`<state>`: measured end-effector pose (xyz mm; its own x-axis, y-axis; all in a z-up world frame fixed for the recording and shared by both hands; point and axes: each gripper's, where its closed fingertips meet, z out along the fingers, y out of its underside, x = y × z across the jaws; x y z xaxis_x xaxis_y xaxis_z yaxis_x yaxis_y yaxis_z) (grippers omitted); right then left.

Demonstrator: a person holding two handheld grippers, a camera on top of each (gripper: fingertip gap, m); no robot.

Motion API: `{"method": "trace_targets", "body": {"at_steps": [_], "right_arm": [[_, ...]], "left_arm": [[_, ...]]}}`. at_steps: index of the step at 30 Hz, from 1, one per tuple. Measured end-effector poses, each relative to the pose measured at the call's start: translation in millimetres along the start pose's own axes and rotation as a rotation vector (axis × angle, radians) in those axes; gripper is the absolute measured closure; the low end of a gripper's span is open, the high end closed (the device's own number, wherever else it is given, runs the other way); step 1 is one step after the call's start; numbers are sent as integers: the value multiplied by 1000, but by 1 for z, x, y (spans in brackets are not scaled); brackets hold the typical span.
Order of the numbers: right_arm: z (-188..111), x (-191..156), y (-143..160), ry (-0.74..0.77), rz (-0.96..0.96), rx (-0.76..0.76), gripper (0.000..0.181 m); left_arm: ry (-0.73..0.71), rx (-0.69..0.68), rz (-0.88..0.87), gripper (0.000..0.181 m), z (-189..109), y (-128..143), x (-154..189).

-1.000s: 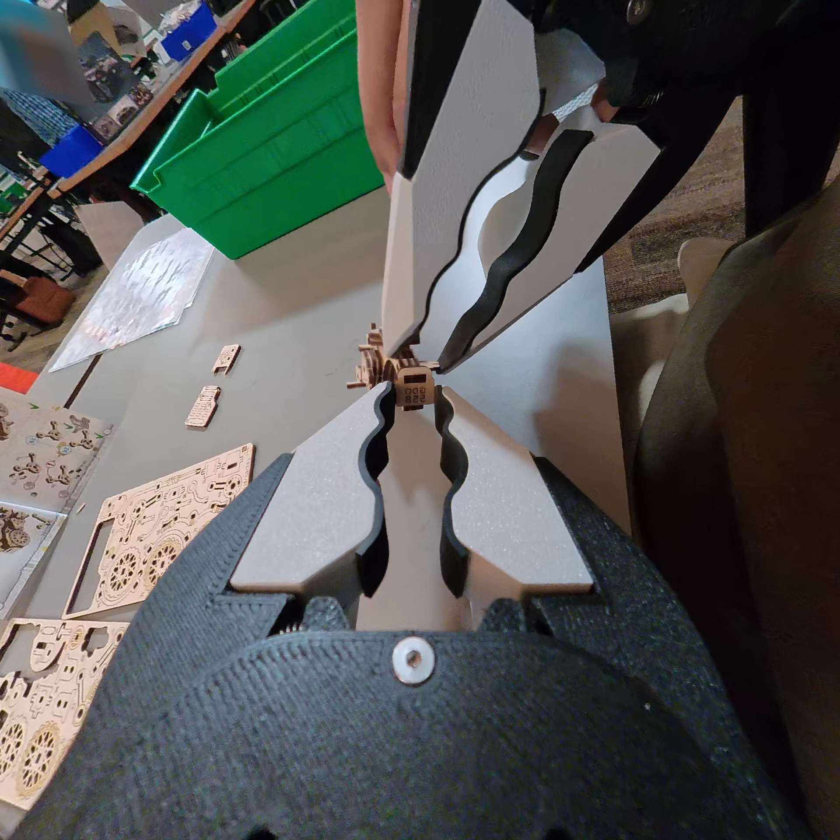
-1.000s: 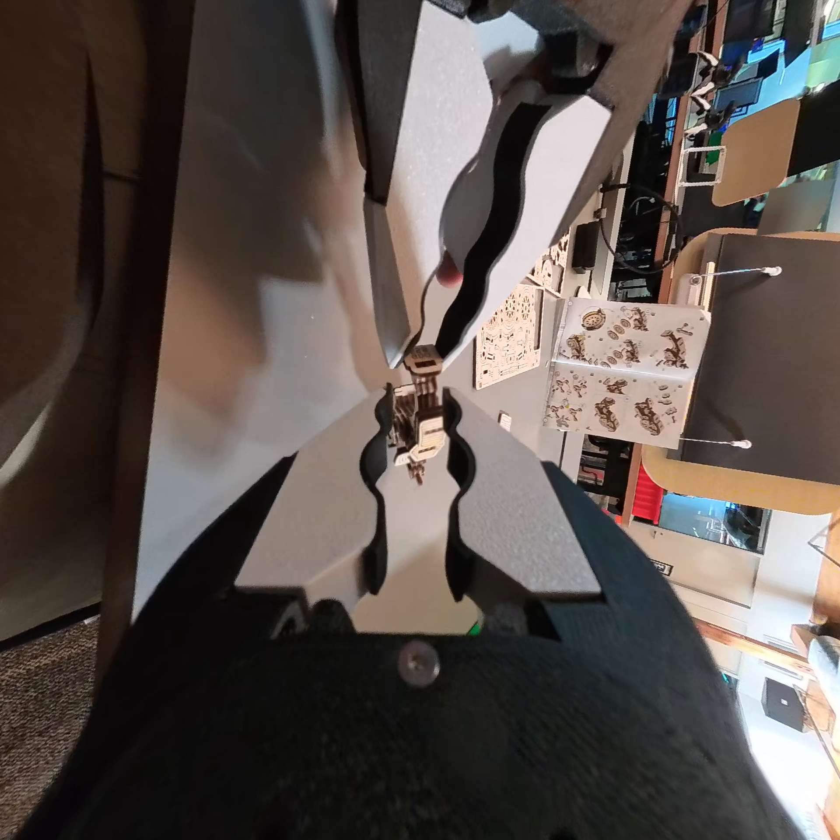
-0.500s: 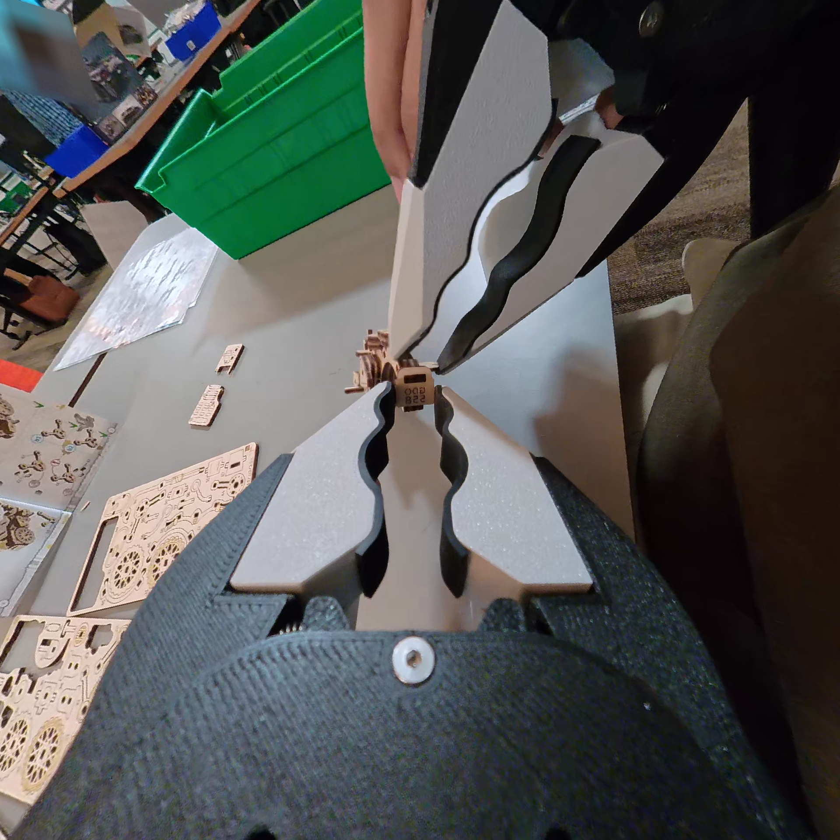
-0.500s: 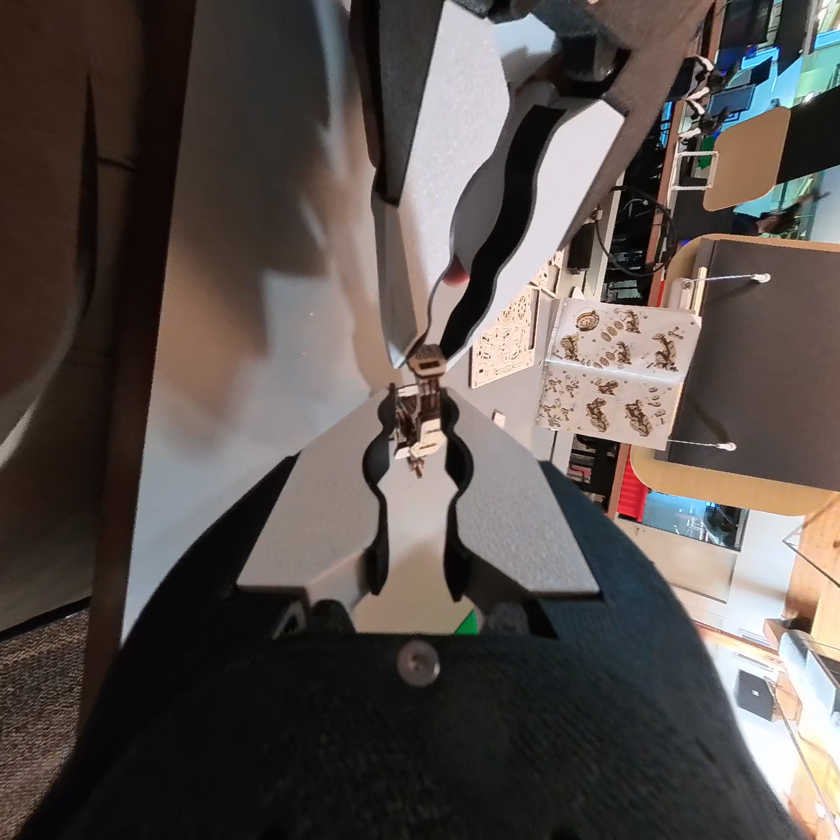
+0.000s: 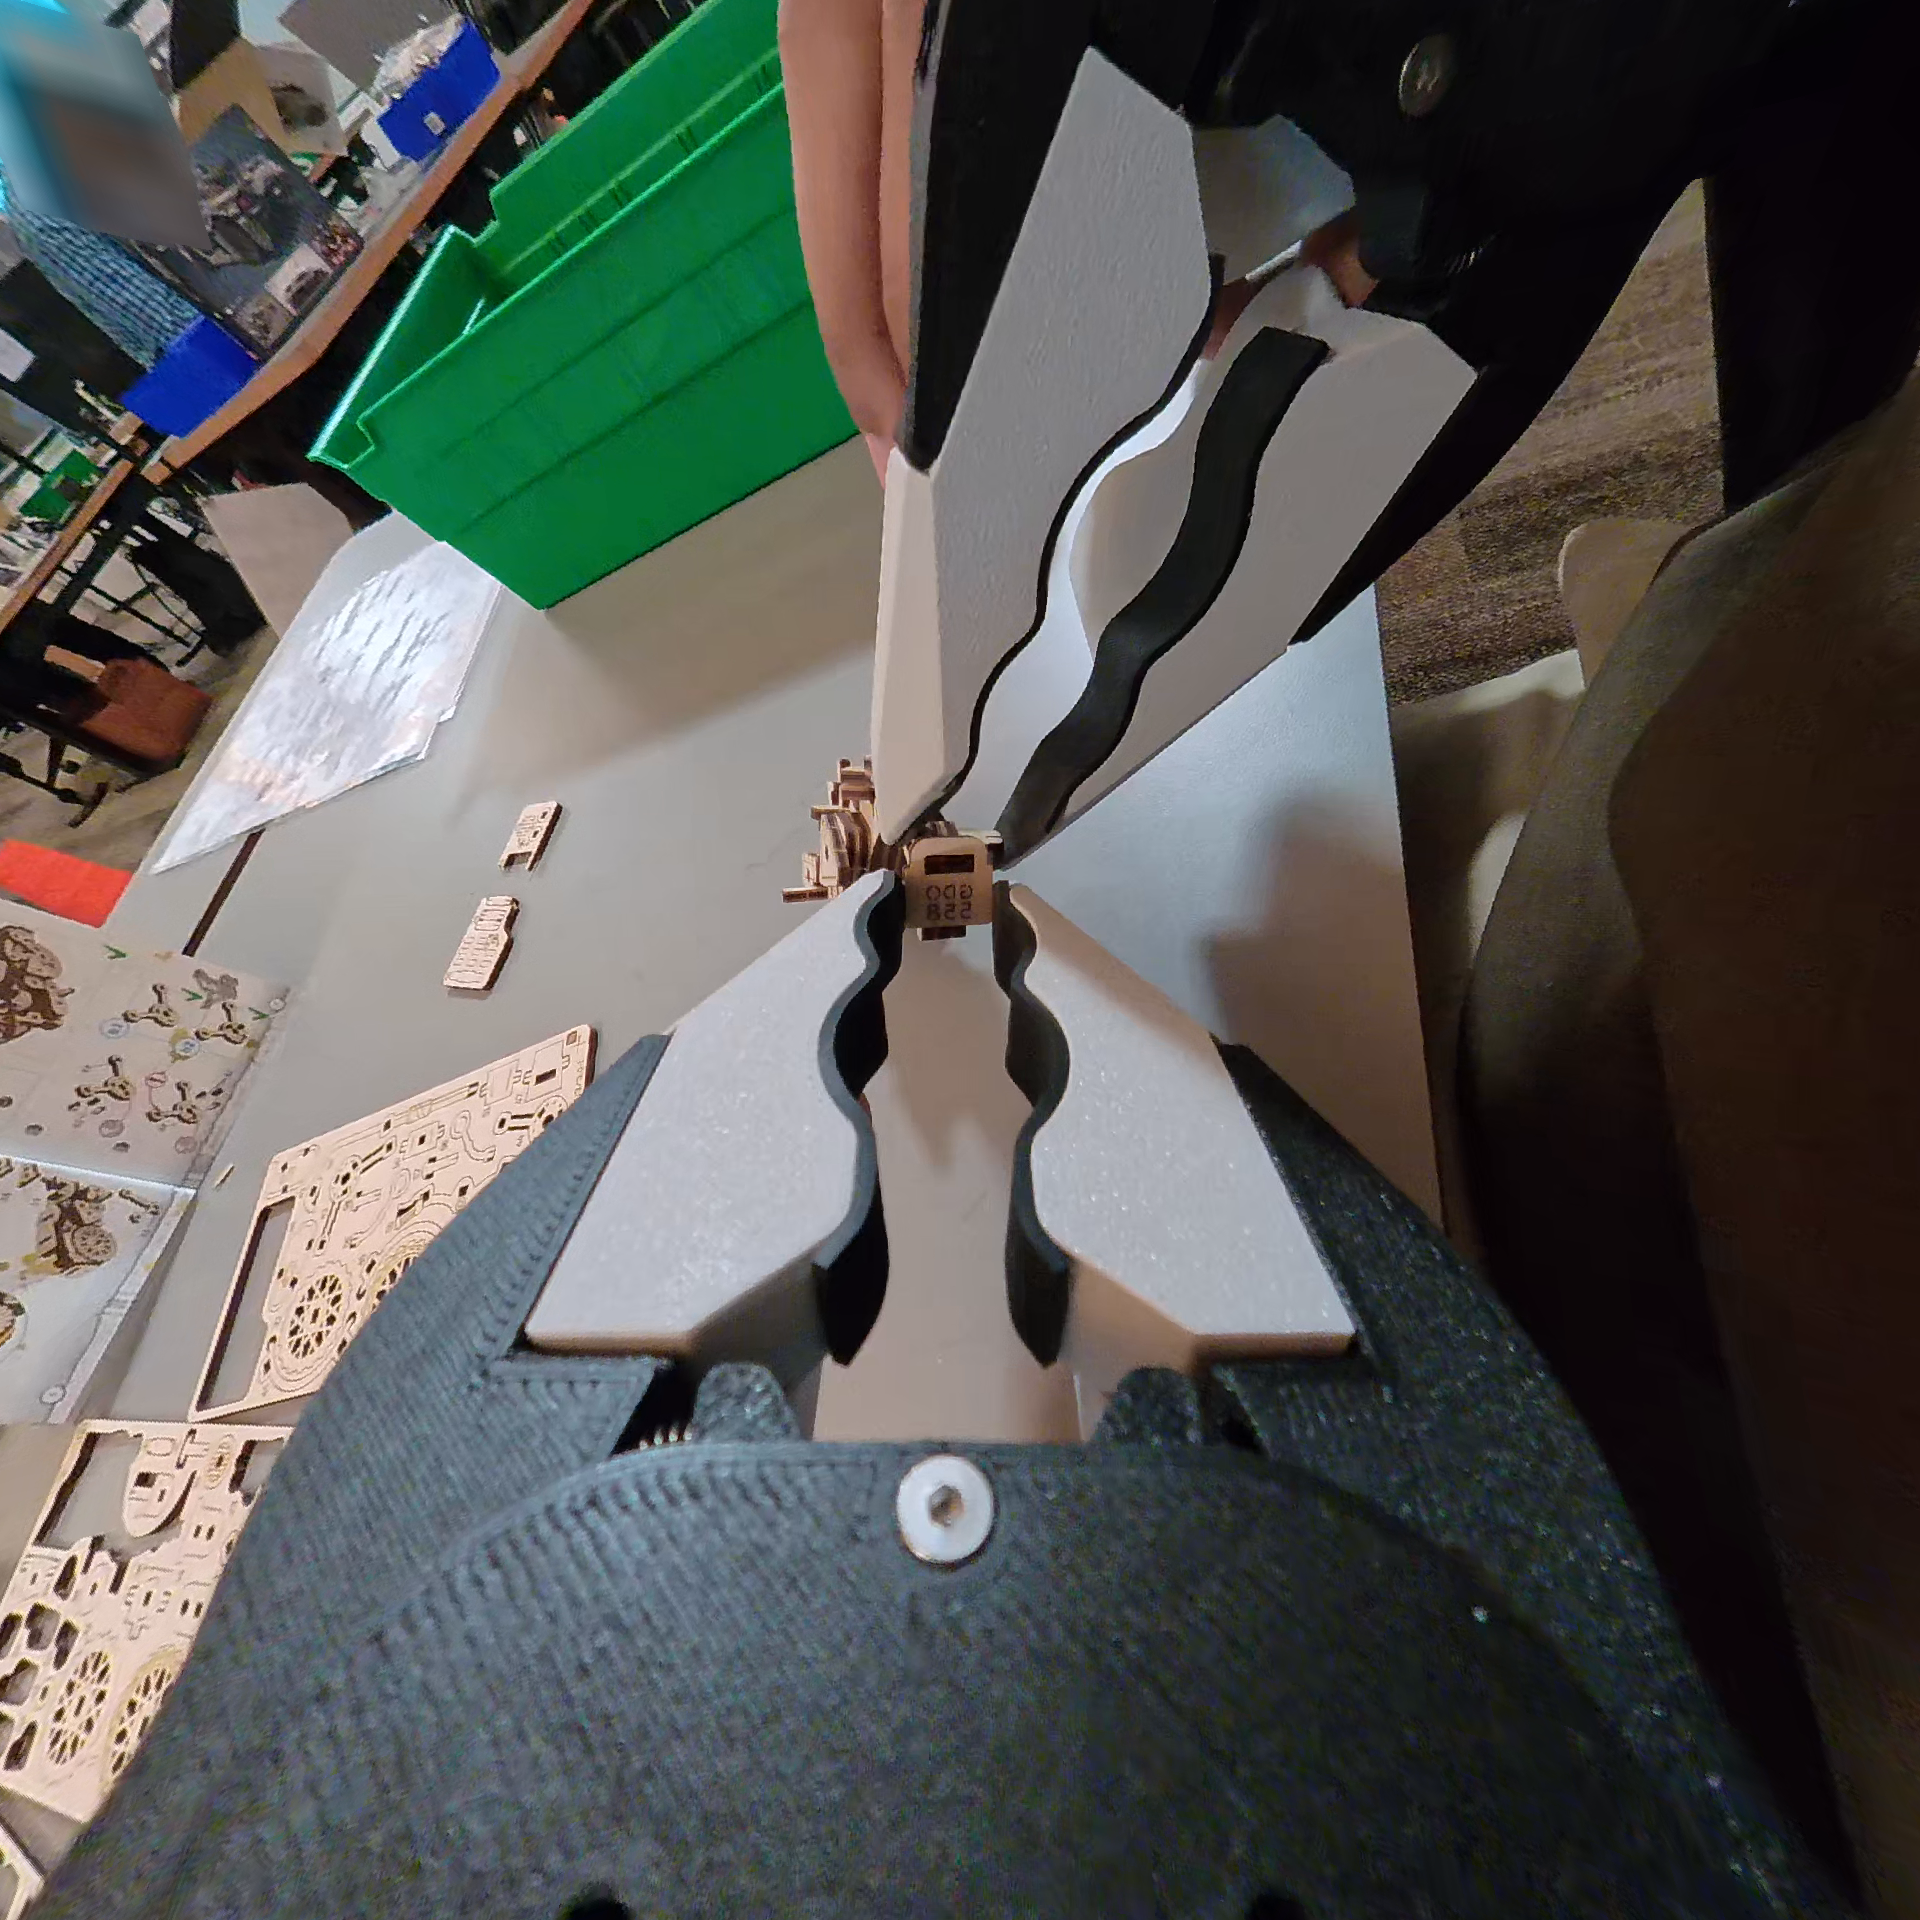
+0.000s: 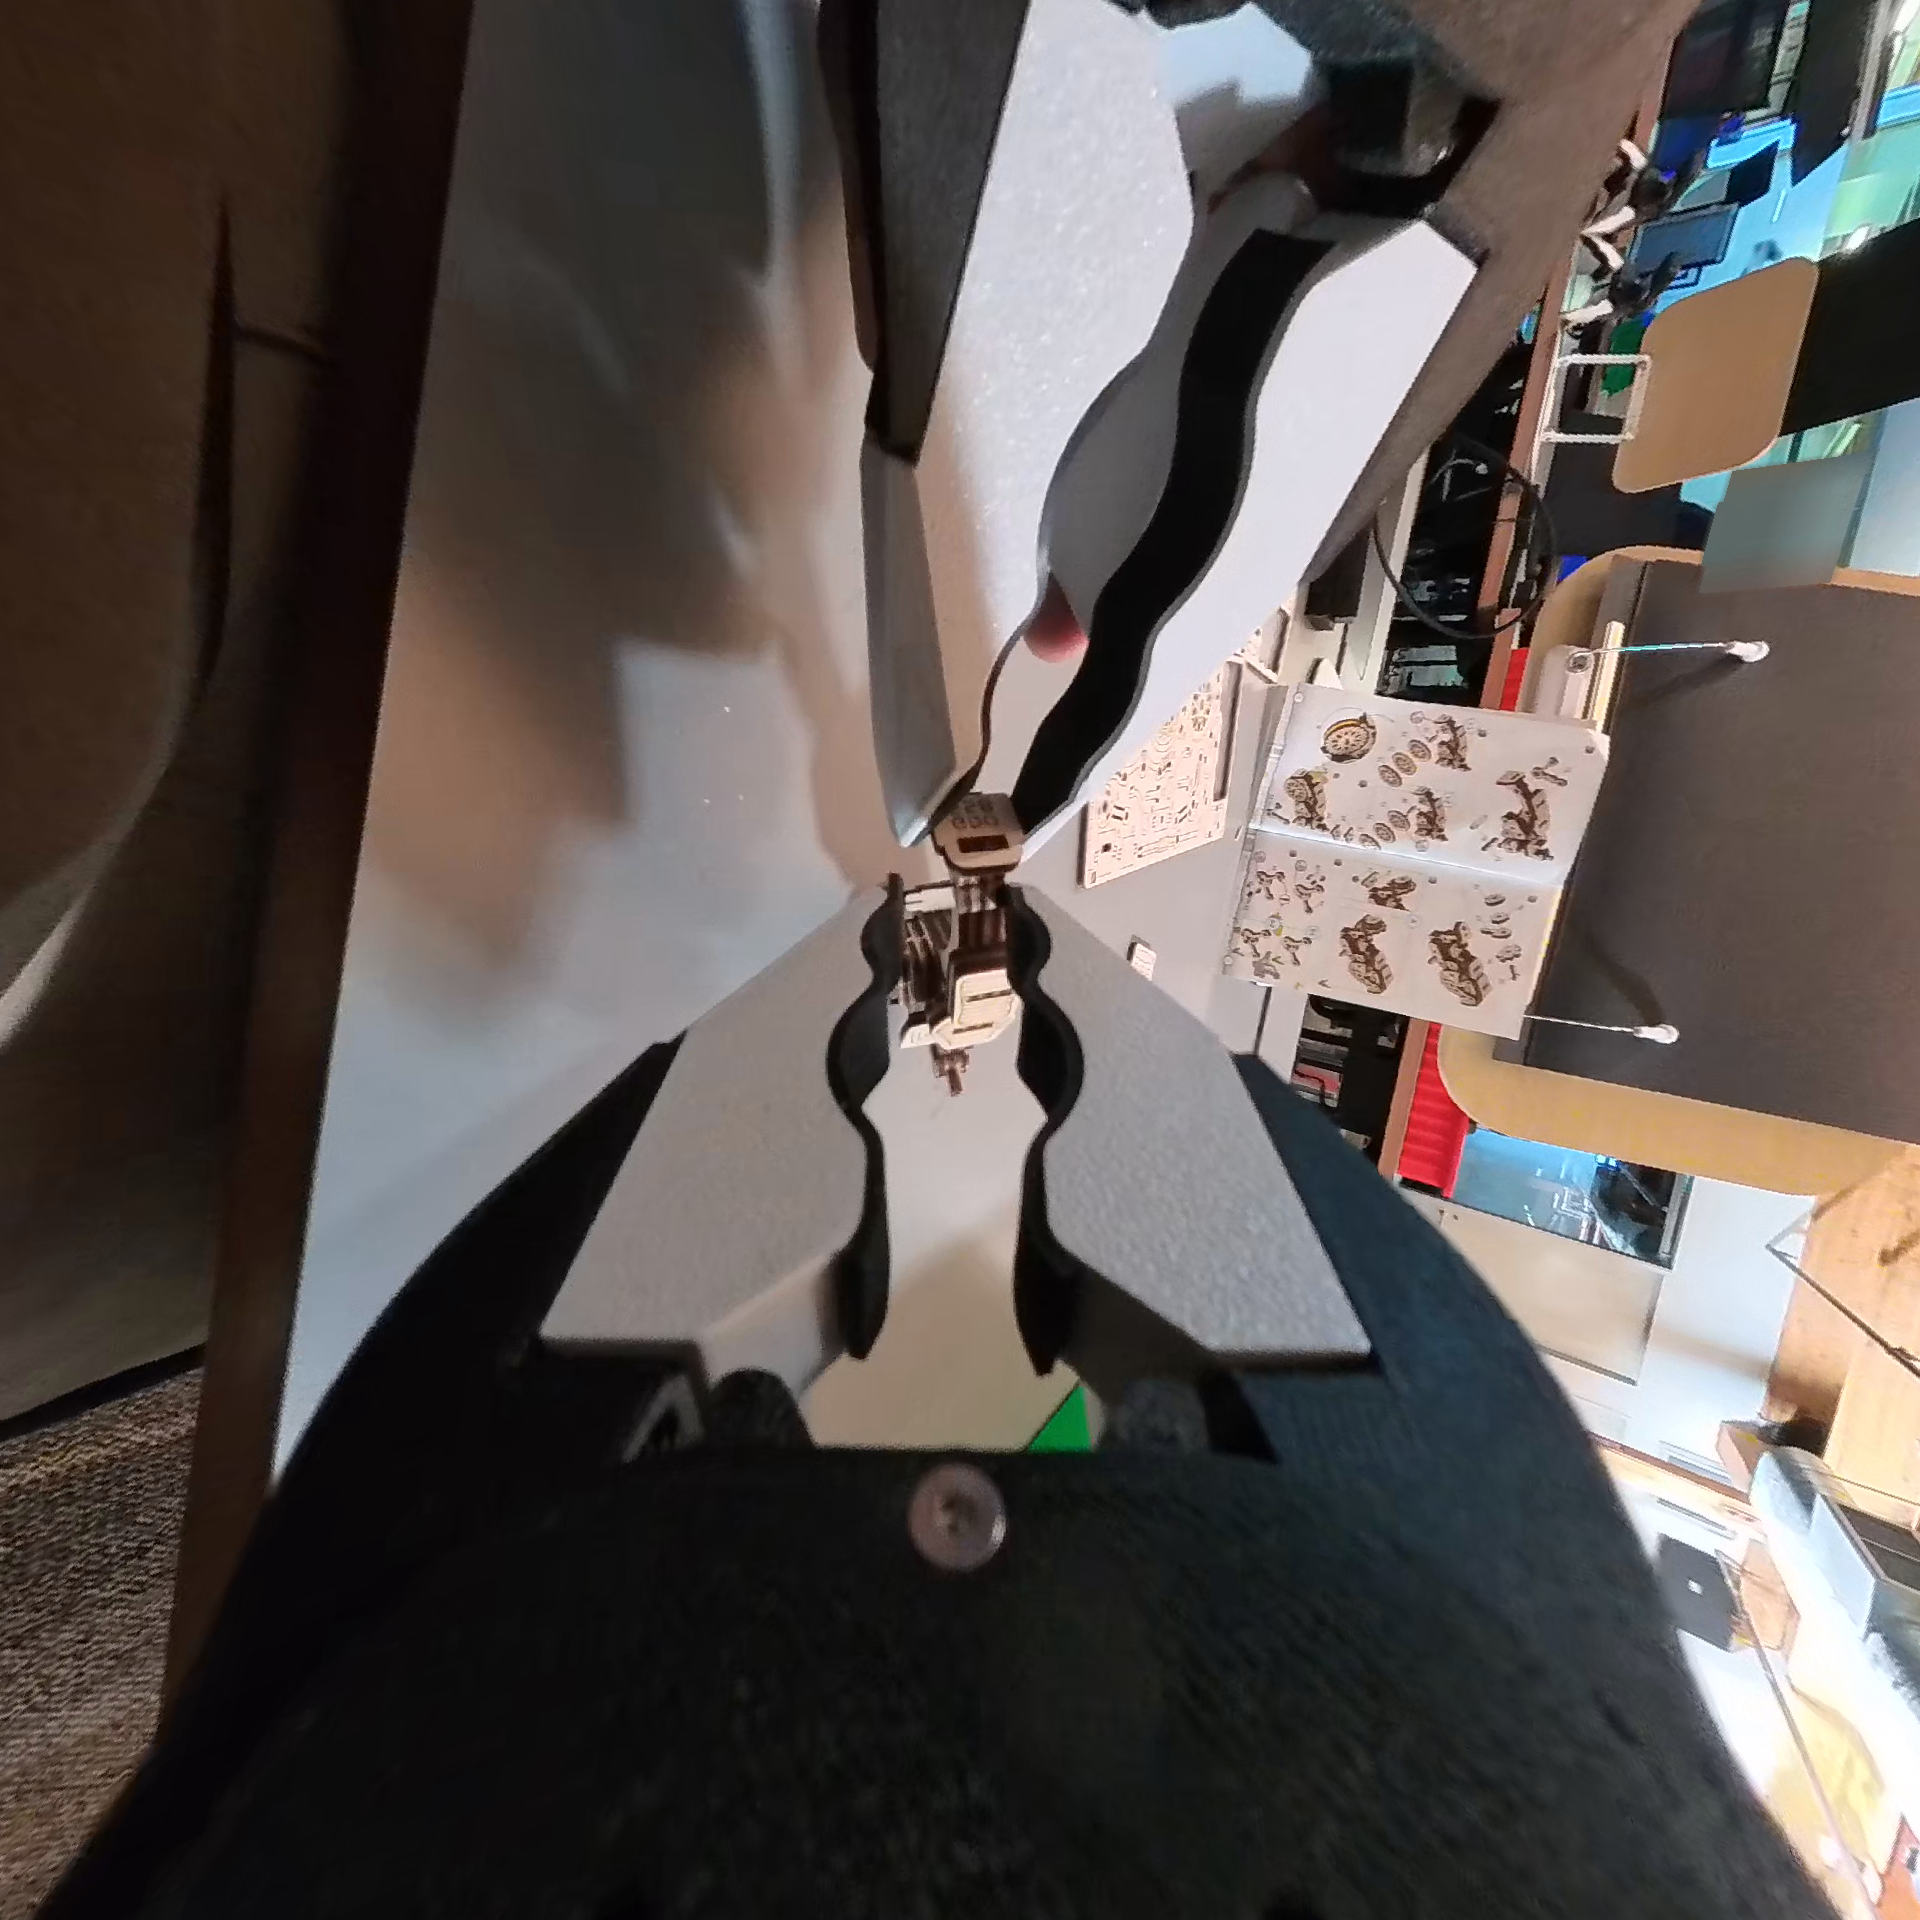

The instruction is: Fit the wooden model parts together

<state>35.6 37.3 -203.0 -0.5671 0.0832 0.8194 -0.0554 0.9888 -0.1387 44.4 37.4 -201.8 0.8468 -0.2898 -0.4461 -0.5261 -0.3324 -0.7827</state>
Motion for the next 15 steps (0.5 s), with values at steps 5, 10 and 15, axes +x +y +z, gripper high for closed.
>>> {"method": "trace_targets", "body": {"at_steps": [5, 10, 15], "right_arm": [[1, 0, 0, -11, 9, -6, 164], [1, 1, 0, -17, 18, -15, 165], [2, 1, 0, -20, 25, -20, 165]], "left_arm": [[0, -4, -3, 167, 1, 1, 0], [0, -3, -13, 167, 1, 1, 0], [-2, -3, -15, 167, 1, 1, 0]]}}
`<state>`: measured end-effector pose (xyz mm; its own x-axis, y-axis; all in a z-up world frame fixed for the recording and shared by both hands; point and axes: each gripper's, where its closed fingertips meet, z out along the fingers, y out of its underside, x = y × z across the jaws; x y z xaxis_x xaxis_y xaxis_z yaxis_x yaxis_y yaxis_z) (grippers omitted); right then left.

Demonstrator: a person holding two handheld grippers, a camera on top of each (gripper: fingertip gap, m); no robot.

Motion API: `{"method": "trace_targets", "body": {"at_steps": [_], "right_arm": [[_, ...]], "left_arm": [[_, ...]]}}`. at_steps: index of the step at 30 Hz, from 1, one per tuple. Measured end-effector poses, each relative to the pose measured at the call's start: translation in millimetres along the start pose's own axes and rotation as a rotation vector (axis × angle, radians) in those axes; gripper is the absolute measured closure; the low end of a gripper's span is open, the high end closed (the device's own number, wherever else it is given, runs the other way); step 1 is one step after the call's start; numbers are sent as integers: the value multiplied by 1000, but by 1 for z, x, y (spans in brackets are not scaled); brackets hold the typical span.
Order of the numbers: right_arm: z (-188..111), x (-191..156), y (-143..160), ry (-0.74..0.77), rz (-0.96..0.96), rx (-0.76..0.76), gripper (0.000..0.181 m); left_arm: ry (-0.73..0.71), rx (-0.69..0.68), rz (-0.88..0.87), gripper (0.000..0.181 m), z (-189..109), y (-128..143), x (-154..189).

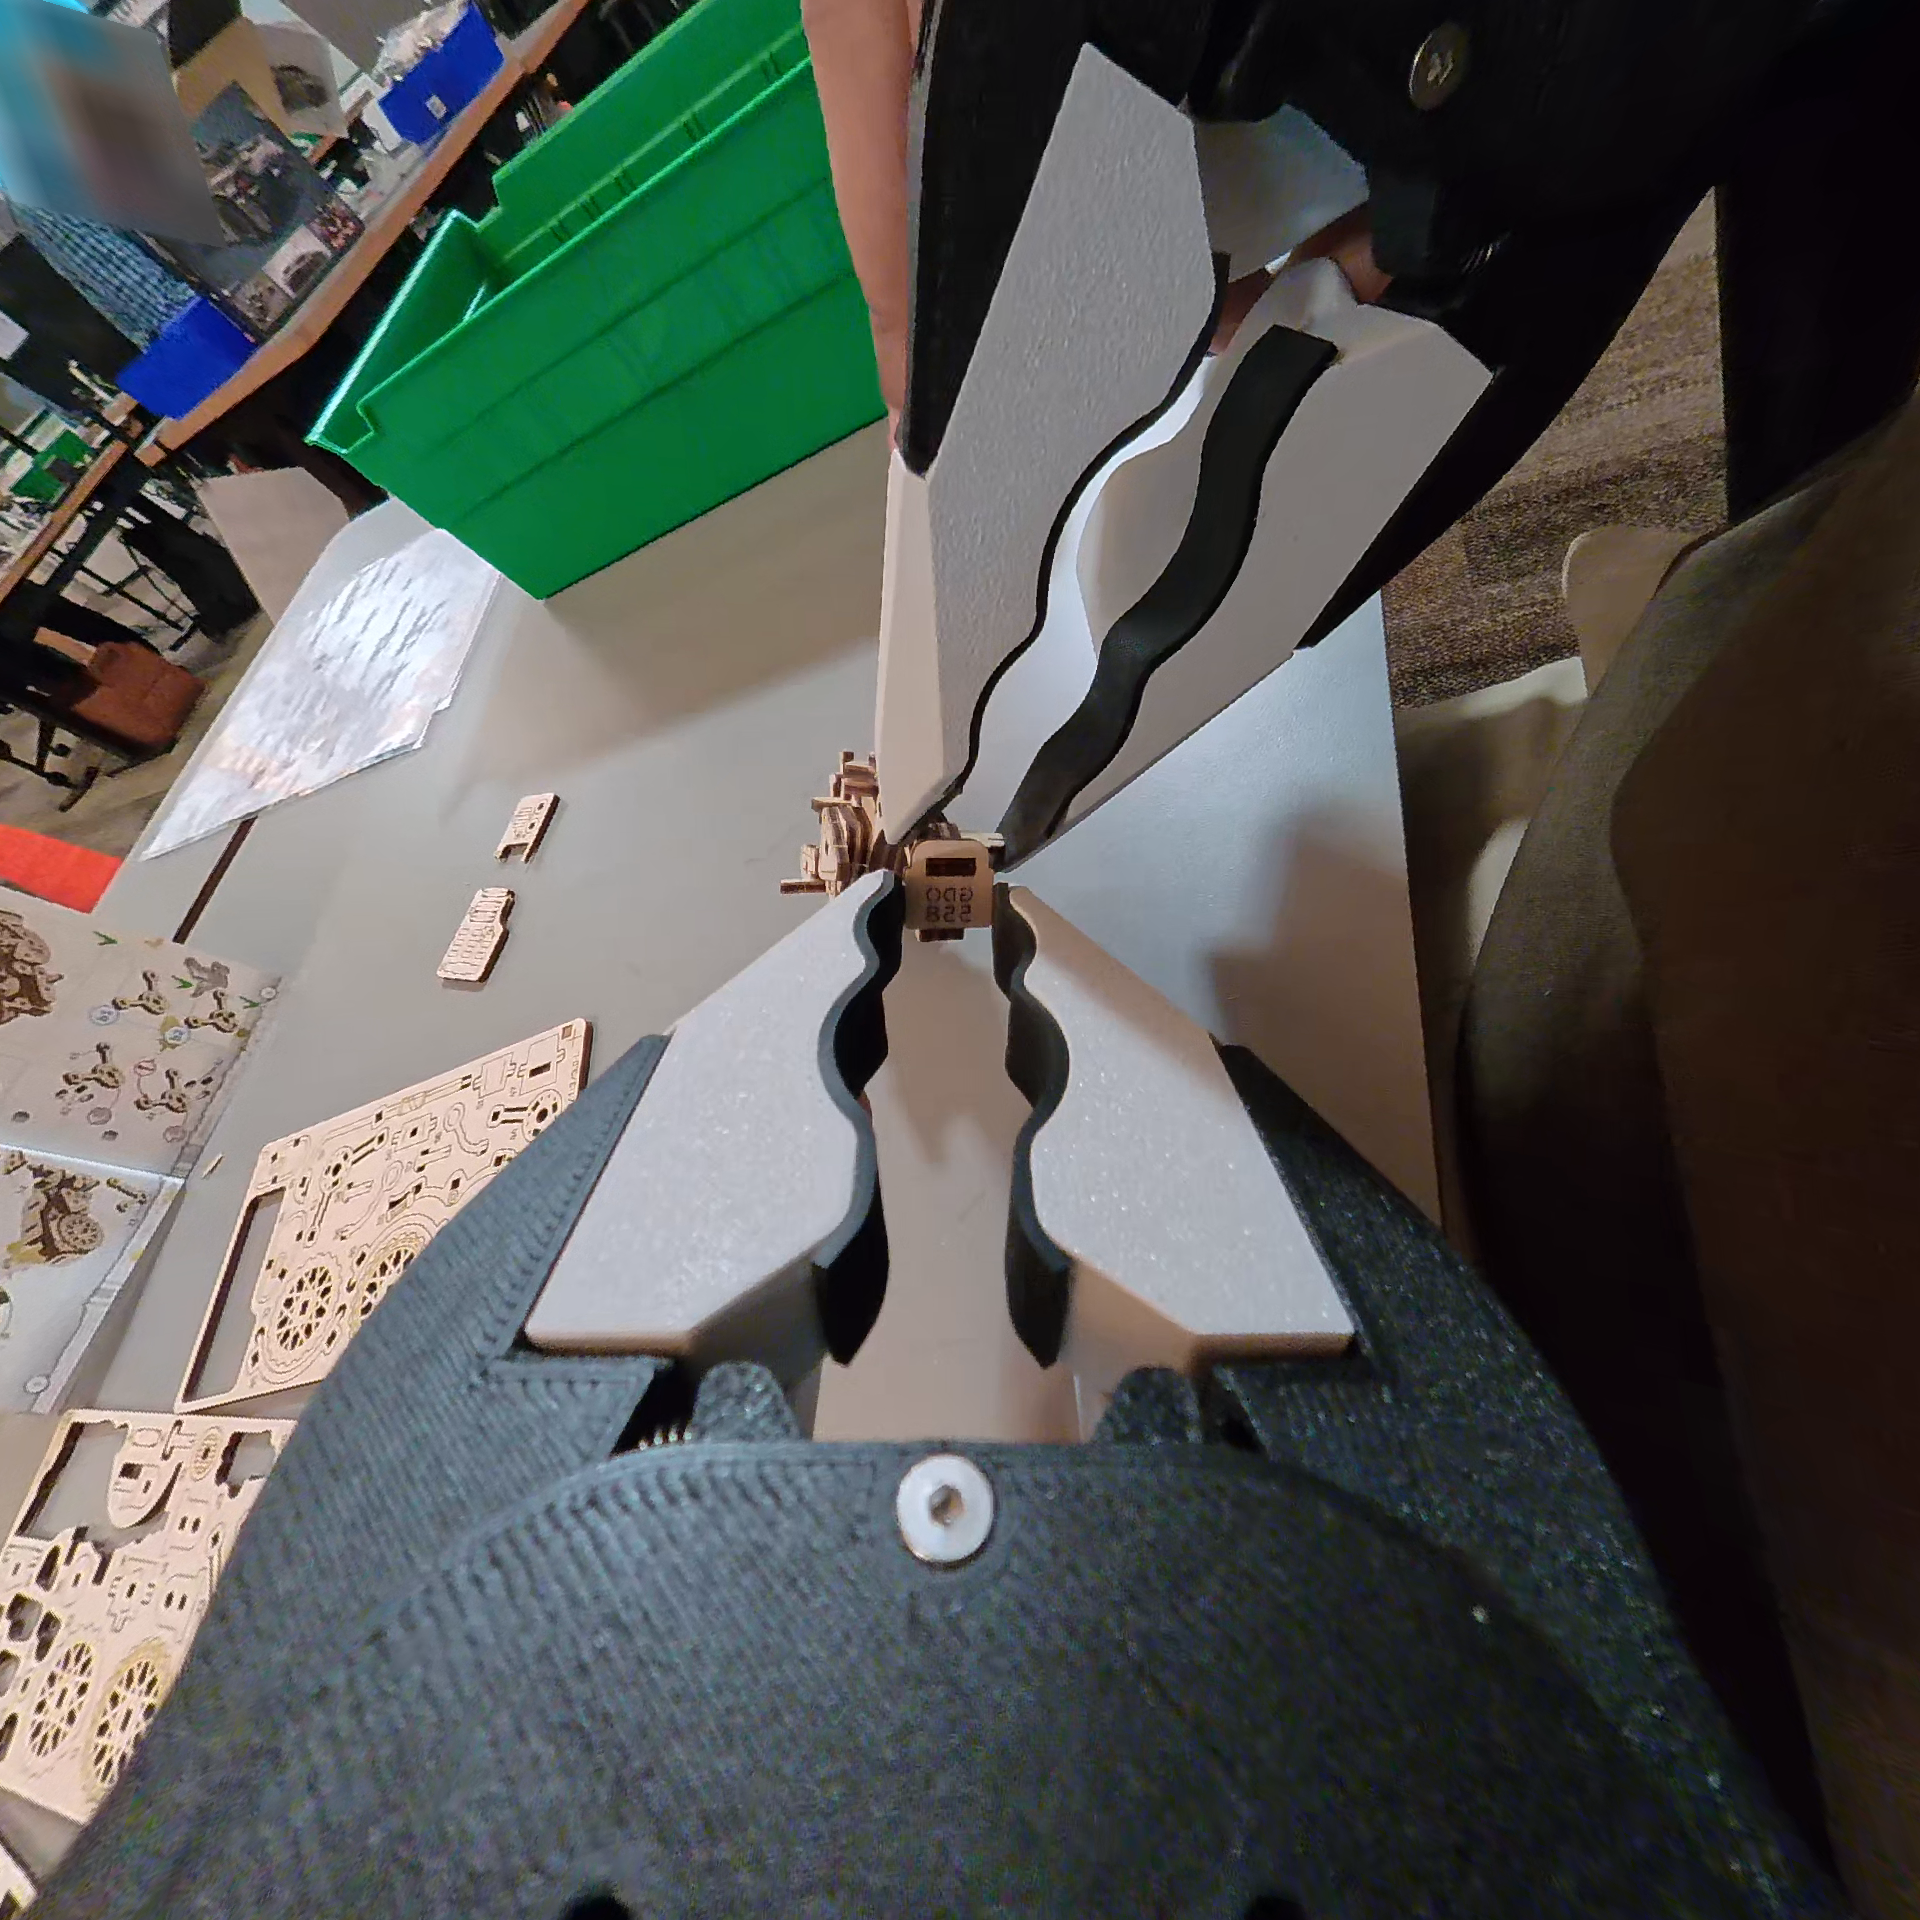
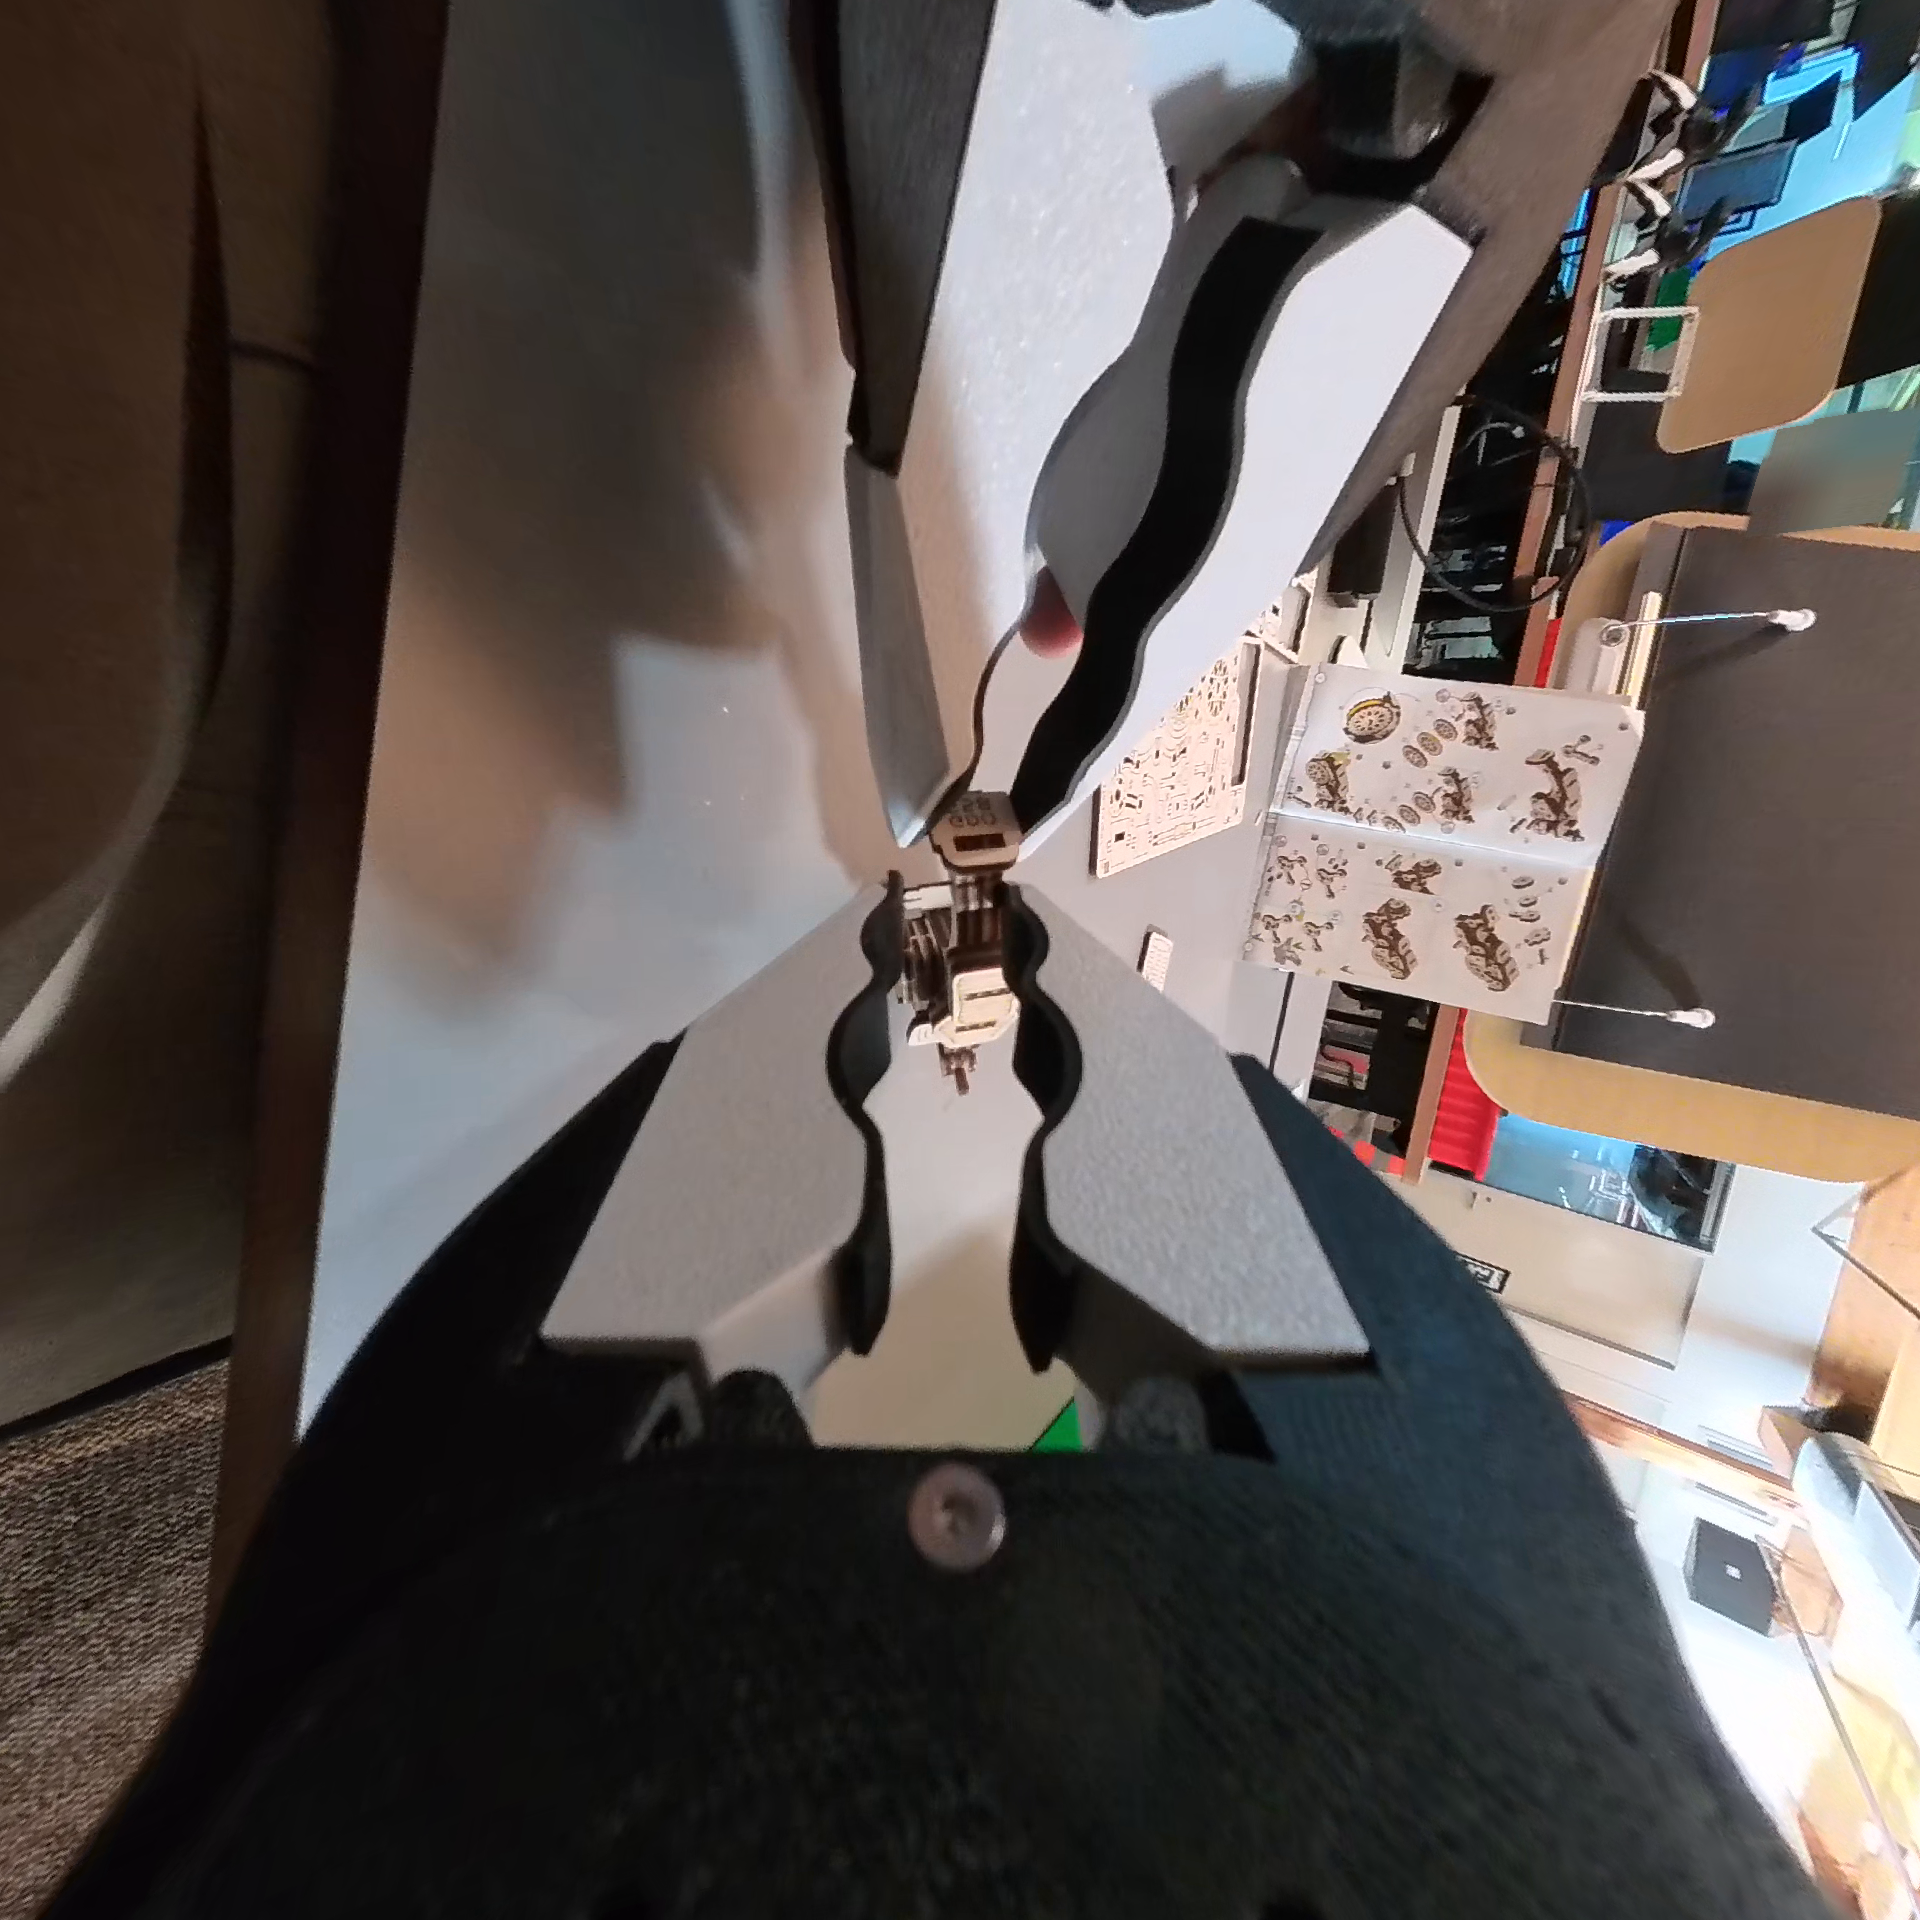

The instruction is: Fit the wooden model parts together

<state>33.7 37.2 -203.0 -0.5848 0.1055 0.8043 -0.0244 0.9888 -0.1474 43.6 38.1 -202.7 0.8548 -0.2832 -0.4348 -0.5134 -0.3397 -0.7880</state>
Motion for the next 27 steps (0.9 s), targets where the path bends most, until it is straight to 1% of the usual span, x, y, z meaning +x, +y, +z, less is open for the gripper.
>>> {"method": "trace_targets", "body": {"at_steps": [10, 13, 19, 23, 27], "right_arm": [[0, 2, -1, 27, 11, 22, 164], [-1, 4, -2, 39, 4, 30, 164], [-1, 4, -3, 84, -72, 37, 164], [-1, 5, -3, 93, -78, 40, 160], [-1, 3, -3, 77, -77, 38, 165]], "left_arm": [[-3, -3, 17, 167, -1, 0, 0], [3, 3, -2, 167, -1, 0, -1], [0, 6, -7, 167, -1, 0, -2], [1, 5, 1, 167, -1, 0, -1], [0, 2, 5, 167, -1, 0, -1]]}}
